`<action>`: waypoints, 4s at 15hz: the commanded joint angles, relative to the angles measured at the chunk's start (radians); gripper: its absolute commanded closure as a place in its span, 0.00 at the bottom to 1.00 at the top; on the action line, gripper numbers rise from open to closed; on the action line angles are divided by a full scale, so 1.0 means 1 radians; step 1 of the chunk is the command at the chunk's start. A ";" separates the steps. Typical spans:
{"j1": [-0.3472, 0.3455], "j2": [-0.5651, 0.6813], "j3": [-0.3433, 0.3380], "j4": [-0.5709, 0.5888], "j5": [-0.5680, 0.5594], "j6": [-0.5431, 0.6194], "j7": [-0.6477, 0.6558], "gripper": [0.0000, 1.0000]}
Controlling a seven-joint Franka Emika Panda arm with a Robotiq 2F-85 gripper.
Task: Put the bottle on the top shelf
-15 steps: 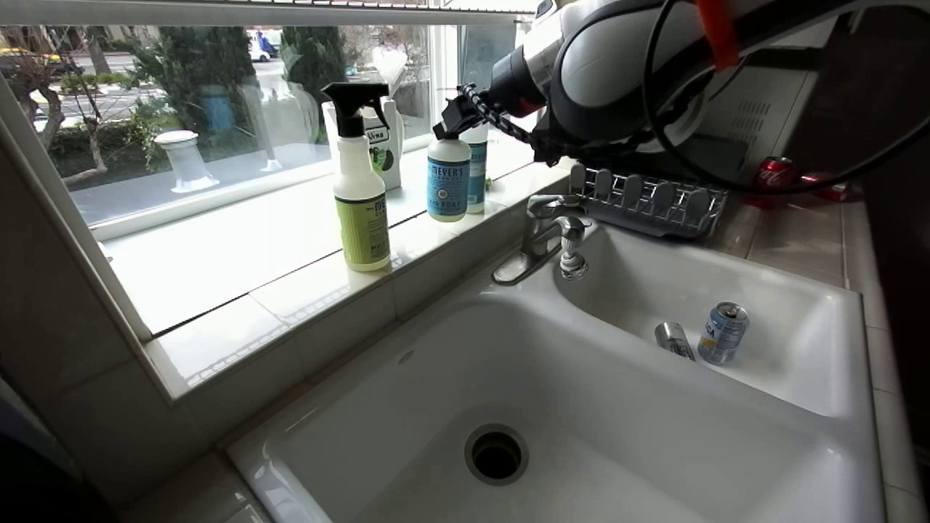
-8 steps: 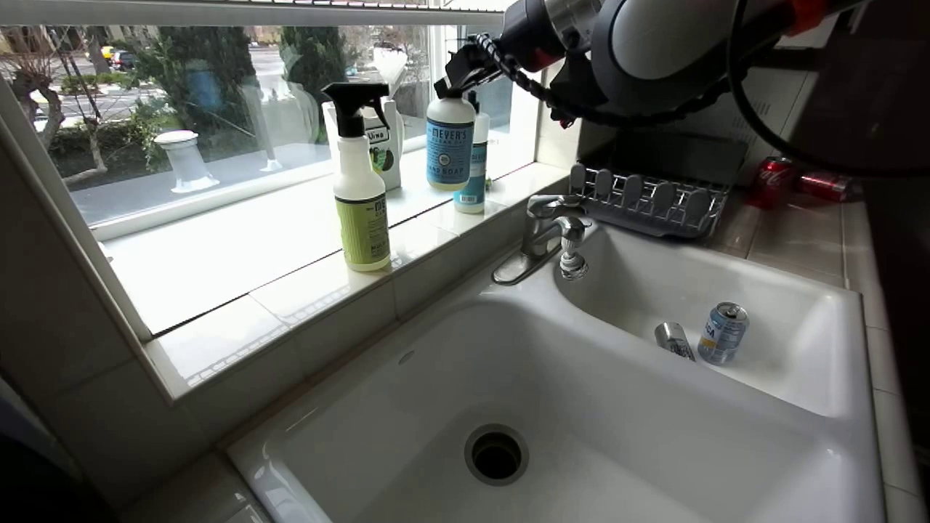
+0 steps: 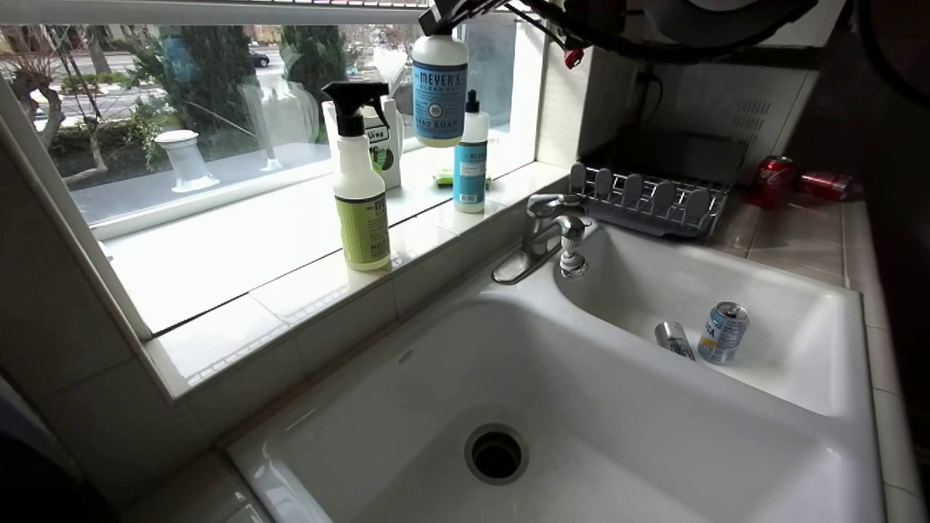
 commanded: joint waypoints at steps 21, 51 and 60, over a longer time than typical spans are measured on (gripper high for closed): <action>0.012 0.031 0.042 0.301 -0.040 -0.164 -0.048 0.92; 0.006 0.557 0.027 1.132 -0.024 -0.435 -0.085 0.92; 0.005 0.656 0.024 1.261 -0.025 -0.448 -0.068 0.92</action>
